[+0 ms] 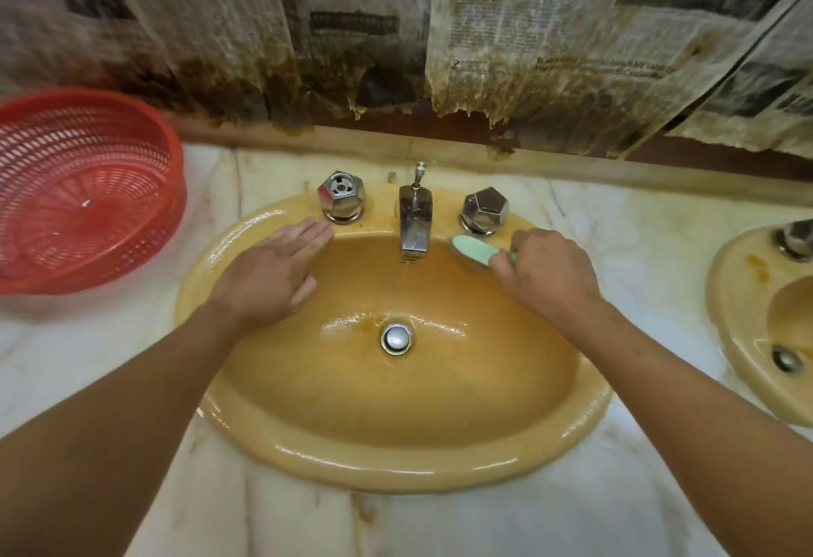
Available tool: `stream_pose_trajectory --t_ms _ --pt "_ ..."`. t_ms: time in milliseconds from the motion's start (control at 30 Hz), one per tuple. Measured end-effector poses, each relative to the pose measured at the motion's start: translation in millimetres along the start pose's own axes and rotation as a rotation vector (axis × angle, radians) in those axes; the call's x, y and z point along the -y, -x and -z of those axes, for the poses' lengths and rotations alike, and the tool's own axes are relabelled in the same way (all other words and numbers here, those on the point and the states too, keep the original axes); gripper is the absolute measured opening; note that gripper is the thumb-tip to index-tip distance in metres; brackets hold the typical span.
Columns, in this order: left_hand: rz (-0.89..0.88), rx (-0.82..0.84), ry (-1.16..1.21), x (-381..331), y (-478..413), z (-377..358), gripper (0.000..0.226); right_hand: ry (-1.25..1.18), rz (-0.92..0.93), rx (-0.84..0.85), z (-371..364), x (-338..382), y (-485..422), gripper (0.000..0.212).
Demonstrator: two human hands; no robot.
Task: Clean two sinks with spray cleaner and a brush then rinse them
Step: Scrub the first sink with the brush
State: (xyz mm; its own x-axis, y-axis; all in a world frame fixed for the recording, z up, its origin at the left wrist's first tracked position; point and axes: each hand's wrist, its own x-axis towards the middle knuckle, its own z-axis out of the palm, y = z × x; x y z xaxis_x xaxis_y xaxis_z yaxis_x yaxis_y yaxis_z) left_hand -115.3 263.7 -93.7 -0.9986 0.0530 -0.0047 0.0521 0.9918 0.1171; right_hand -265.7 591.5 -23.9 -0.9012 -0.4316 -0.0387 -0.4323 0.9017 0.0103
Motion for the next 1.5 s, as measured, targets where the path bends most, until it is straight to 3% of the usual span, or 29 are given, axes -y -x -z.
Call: stream_pose_trajectory --t_ms 133,267,467,667,767,867,1033,1200,1400,1500 --pt "-0.062 0.008 0.017 18.0 0.3 -2.4 0.065 -0.046 0.135 -0.083 -9.9 7.3 2.8 0.034" --pt "-0.116 -0.001 0.027 25.5 0.4 -5.4 0.063 0.011 0.056 -0.072 -8.5 4.0 13.6 0.045" --pt "-0.122 -0.028 0.044 24.9 1.4 -8.0 0.064 -0.112 0.121 0.018 -9.9 26.6 7.9 0.032" --pt "-0.131 -0.042 0.059 25.3 0.8 -9.5 0.065 -0.245 0.168 -0.238 -16.0 26.5 5.1 0.026" --pt "-0.124 -0.038 0.065 26.1 1.0 -10.5 0.065 -0.361 0.214 -0.237 -25.8 42.5 7.1 0.026" --pt "-0.121 -0.024 0.065 24.9 1.4 -11.1 0.067 -0.532 0.075 -0.189 -35.6 83.7 10.3 0.018" --pt "-0.119 -0.014 0.064 26.1 2.2 -10.7 0.068 -0.791 -0.200 -0.144 -44.1 122.0 17.9 0.033" --pt "-0.107 -0.003 0.064 25.4 2.6 -9.9 0.070 -1.011 -0.317 -0.142 -43.8 109.5 25.1 0.020" --pt "-0.092 -0.016 0.084 23.2 2.9 -8.2 0.071 -1.270 -0.349 -0.021 -51.7 178.6 31.5 0.033" --pt "-0.065 -0.029 0.094 22.2 3.7 -7.6 0.072 -1.259 -0.340 -0.017 -50.7 178.9 32.5 0.031"
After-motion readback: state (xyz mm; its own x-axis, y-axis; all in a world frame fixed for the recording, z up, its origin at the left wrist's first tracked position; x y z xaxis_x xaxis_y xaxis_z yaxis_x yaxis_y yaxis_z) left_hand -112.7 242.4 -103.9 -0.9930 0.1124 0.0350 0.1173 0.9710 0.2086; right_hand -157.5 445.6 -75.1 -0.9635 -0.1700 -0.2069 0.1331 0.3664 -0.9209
